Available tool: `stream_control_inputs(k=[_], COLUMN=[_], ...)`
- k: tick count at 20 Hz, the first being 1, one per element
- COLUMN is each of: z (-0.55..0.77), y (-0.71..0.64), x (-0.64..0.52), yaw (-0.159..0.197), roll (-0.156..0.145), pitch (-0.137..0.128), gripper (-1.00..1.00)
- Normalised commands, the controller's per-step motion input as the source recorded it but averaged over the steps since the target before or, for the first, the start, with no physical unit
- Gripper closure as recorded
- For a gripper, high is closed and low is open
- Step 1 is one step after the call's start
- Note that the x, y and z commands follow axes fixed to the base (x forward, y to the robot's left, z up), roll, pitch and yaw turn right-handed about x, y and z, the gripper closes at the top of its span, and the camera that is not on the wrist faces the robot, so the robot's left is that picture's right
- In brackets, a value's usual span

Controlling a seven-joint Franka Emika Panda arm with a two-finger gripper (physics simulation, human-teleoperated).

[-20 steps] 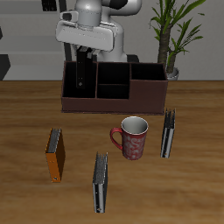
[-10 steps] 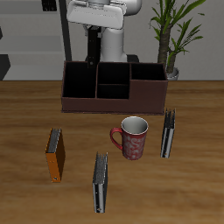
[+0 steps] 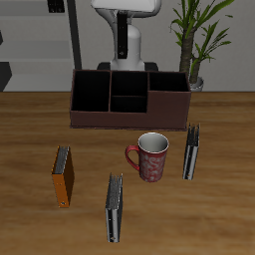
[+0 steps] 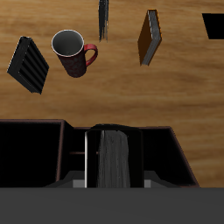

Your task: Place the black book into the back desk caddy's right compartment

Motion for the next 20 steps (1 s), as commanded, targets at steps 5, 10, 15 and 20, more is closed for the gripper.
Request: stream_control_inputs(k=[5,10,15,20], z=[0.23,0.23,0.03,0.0], y=[0.43,0.49,0.42,0.27], x=[-0.23,-0.06,0.11,0.12], yaw=[0.063,0.052,0.051,-0.014], roll=[0.026,0.03,0.04,0.018], pitch=[-0.008,-0.028,-0.02,0.007], gripper=[1.0,1.0,1.0,1.0])
